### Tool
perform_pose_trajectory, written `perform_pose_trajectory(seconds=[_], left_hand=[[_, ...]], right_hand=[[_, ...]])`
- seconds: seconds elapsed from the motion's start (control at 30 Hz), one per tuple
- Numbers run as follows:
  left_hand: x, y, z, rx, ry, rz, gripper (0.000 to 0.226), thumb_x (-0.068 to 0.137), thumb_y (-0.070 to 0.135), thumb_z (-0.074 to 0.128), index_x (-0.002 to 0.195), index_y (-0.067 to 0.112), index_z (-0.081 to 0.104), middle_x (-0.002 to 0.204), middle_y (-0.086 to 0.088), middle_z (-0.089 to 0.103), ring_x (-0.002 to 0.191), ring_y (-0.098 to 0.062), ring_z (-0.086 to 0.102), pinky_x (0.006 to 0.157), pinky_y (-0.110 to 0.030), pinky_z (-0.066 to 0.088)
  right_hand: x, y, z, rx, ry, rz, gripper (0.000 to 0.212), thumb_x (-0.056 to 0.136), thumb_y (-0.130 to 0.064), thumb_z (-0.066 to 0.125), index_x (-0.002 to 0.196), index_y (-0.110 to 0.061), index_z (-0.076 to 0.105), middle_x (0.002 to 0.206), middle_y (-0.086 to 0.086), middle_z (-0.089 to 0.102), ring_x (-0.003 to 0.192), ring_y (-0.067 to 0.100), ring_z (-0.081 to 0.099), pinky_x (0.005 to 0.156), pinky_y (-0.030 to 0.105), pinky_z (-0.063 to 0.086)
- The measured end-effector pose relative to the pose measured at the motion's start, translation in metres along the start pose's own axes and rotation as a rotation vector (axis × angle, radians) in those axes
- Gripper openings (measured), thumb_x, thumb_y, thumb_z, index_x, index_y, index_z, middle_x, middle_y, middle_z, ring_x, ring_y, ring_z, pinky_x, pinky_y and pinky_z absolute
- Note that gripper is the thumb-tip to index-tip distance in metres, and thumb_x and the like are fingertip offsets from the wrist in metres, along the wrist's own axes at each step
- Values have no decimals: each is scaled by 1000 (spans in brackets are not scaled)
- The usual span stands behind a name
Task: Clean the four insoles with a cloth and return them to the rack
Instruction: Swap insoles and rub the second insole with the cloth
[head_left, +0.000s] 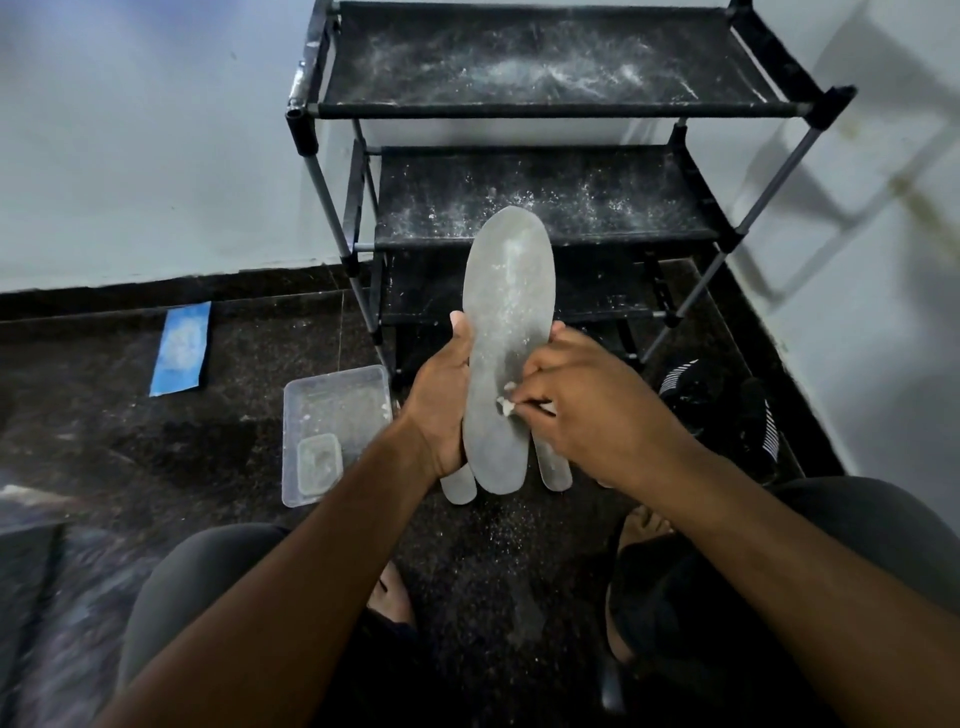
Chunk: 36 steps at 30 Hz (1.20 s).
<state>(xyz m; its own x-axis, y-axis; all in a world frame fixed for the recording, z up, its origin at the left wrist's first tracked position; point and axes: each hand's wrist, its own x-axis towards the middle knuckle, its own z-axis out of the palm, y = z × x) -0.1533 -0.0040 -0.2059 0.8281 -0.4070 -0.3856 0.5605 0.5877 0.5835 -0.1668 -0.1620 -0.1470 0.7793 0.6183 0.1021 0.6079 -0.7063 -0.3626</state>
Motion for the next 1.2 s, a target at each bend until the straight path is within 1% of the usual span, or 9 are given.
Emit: perform_pose_trajectory(seconds=[0.17, 0.23, 0.33, 0.5, 0.57, 0.7, 0.9, 1.07, 1.2], left_hand=[[1, 3, -4, -63, 20, 7, 90, 99, 75, 20, 144, 6, 57, 125, -14, 64, 105, -24, 65, 93, -40, 59], [1, 2, -4, 4, 47, 38, 85, 101, 72, 21, 146, 8, 54, 136, -15, 63, 115, -27, 64, 93, -44, 58], [1, -3, -1, 90, 133, 49, 75, 102, 67, 29, 140, 8, 58, 121, -14, 70, 102, -25, 72, 80, -40, 60], [-2, -2, 4, 124, 135, 32, 80, 101, 68, 25, 143, 6, 55, 136, -17, 64, 119, -30, 65, 96, -45, 57], [-2, 0, 4, 161, 169, 30, 75, 100, 66, 30, 139, 8, 59, 124, -15, 70, 104, -28, 71, 85, -41, 60], [-4, -5, 8, 200, 200, 60, 63, 104, 56, 35, 131, 6, 64, 104, -12, 76, 86, -22, 75, 71, -34, 62], [-6, -6, 9, 207, 215, 35, 66, 98, 60, 42, 133, 10, 65, 113, -14, 73, 95, -25, 72, 76, -39, 60], [-8, -5, 14, 204, 188, 45, 58, 107, 50, 35, 131, 7, 63, 107, -13, 76, 89, -24, 75, 74, -35, 62], [-10, -5, 13, 243, 207, 29, 59, 104, 56, 37, 126, 11, 68, 102, -11, 75, 83, -21, 73, 70, -36, 60]], right_hand=[[-9, -9, 0, 333, -285, 11, 12, 85, -29, 74, 90, -18, 78, 79, -18, 59, 82, 2, 57, 78, 16, 47], [-7, 0, -6, 371, -131, 71, 14, 83, -30, 75, 91, -20, 78, 83, -15, 64, 82, 3, 57, 78, 21, 48], [5, 15, -6, 99, 113, 112, 17, 86, -29, 71, 99, -20, 76, 91, -10, 63, 87, 7, 47, 79, 26, 43], [1, 9, 4, 184, -98, 49, 15, 84, -28, 74, 96, -20, 77, 86, -14, 56, 84, -3, 42, 82, 17, 37], [0, 13, -4, 280, -3, 94, 16, 82, -29, 75, 95, -20, 77, 86, -13, 62, 85, -1, 47, 80, 16, 39], [10, 33, -6, -25, 282, 159, 14, 85, -23, 73, 96, -16, 77, 90, -6, 66, 89, 12, 48, 79, 30, 48], [7, 20, 5, 129, 6, 58, 14, 87, -23, 71, 98, -19, 77, 92, -7, 63, 92, 5, 43, 83, 23, 40], [11, 39, 0, -30, 283, 154, 13, 86, -23, 71, 96, -18, 77, 91, -7, 65, 88, 9, 45, 80, 30, 48], [10, 30, 7, 118, 18, 88, 14, 85, -26, 73, 97, -19, 77, 88, -12, 60, 87, 2, 44, 81, 23, 40]])
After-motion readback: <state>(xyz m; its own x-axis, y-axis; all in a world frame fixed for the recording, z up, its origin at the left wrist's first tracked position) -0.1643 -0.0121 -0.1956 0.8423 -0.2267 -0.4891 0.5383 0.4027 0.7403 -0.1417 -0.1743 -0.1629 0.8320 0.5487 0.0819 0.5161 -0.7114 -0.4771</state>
